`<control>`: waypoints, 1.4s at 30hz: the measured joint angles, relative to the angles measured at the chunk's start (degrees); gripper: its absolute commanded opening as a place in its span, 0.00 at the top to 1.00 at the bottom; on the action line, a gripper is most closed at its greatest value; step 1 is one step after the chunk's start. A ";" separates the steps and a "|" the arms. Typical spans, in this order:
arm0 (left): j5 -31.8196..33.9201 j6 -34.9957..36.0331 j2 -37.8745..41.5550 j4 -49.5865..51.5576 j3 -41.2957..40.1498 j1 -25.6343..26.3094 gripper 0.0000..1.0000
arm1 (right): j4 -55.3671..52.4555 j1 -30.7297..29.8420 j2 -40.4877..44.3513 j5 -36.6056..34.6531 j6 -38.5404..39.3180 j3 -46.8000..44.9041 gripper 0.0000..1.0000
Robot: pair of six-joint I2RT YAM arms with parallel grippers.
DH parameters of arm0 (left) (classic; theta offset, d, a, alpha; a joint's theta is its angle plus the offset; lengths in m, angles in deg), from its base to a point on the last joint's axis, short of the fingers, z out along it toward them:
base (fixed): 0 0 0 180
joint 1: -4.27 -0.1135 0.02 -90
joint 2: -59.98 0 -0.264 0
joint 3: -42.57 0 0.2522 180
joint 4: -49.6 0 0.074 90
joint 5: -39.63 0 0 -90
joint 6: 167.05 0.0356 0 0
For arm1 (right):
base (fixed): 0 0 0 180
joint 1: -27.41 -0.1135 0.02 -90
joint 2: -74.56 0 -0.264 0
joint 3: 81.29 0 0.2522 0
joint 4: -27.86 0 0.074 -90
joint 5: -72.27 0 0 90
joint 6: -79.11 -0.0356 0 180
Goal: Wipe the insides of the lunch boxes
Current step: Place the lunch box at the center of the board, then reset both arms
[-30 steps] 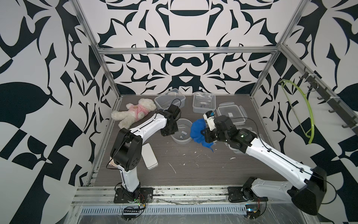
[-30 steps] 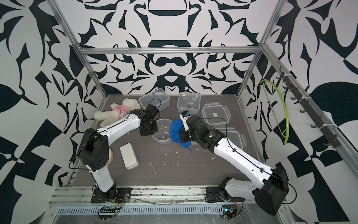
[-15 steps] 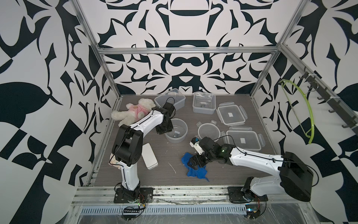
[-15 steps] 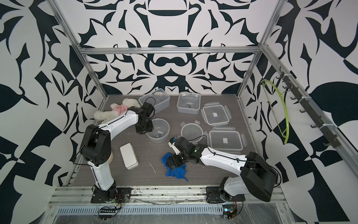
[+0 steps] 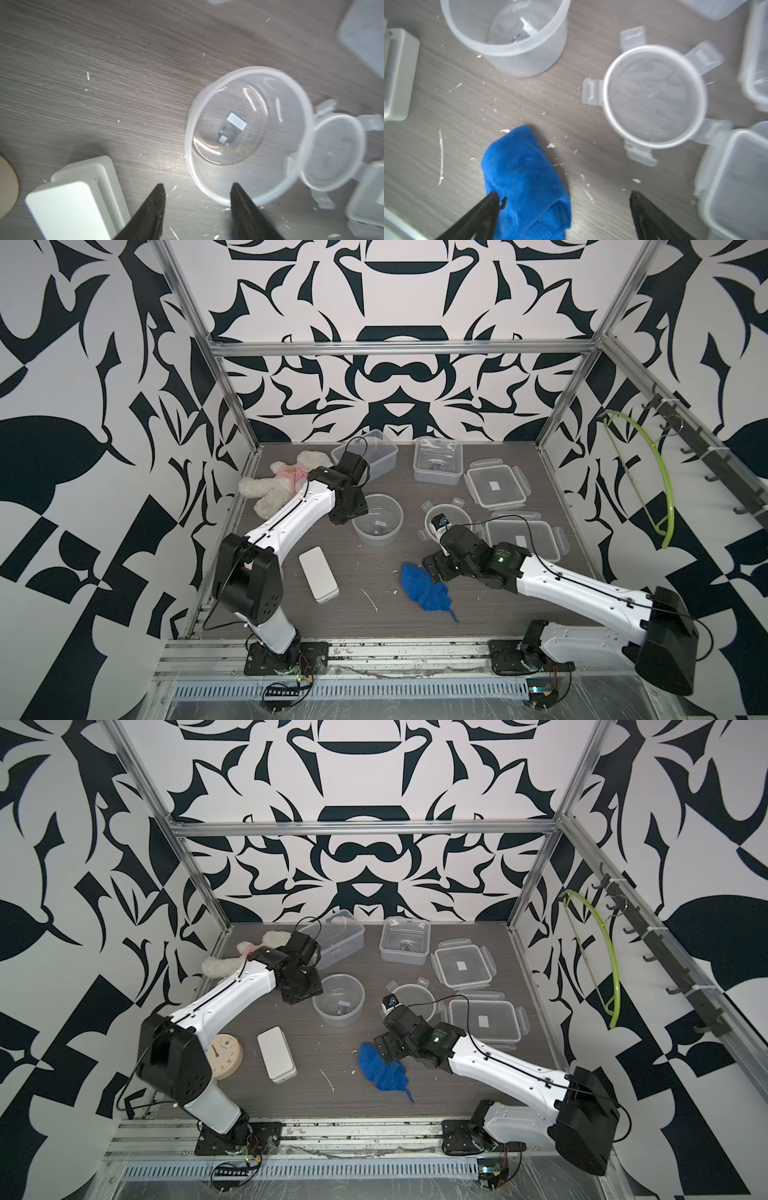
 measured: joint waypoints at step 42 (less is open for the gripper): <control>19.74 38.77 9.94 -74.71 -43.82 -27.02 0.01 | 66.58 40.37 -15.50 -11.67 20.94 -24.41 0.01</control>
